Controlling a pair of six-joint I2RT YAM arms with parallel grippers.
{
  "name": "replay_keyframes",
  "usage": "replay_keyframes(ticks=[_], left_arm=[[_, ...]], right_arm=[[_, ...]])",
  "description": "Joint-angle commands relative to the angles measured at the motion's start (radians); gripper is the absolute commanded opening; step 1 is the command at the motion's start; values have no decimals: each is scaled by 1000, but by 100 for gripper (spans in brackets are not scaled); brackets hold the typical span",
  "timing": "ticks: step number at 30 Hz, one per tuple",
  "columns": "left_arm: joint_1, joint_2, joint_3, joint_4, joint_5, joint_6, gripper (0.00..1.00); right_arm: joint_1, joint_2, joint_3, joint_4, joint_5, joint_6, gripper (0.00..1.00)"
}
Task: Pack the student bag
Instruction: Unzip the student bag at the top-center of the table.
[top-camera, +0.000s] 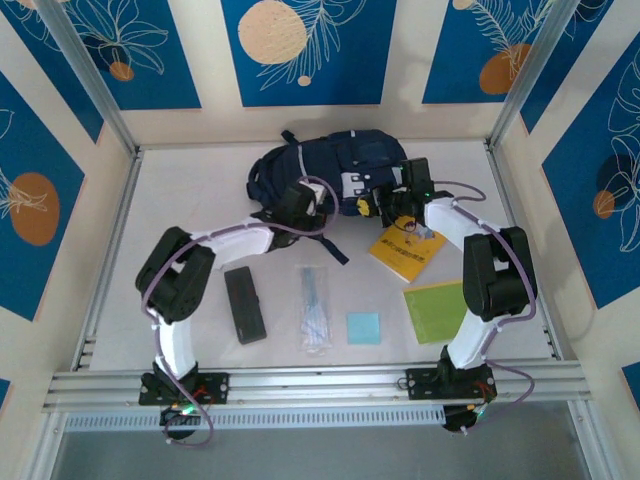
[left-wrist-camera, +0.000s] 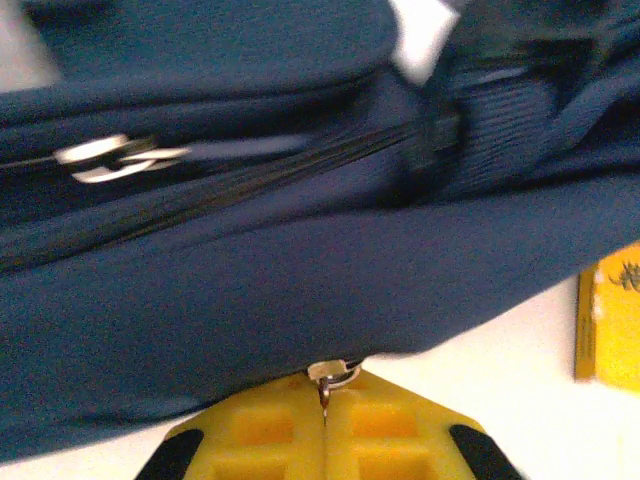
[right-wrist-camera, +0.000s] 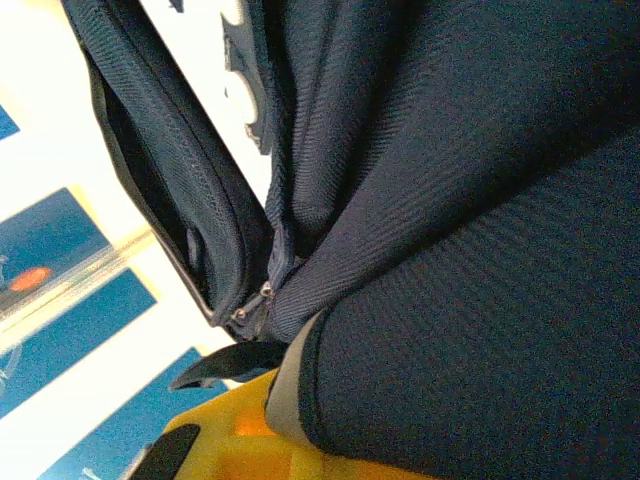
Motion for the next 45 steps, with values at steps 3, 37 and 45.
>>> replay_keyframes(ticks=[3,37,45], left_arm=[[105,-111,-16,-305,33,109,0],[-88,22,444,-501,427,-161,0],[-107,-42,357,-535,410,-143,0]], right_arm=[[-54,16,128,-165,-58,-321,0],[-64,-261,-222,-28,-165,-196,100],[25,-91,-195,182,-122,-88,36]])
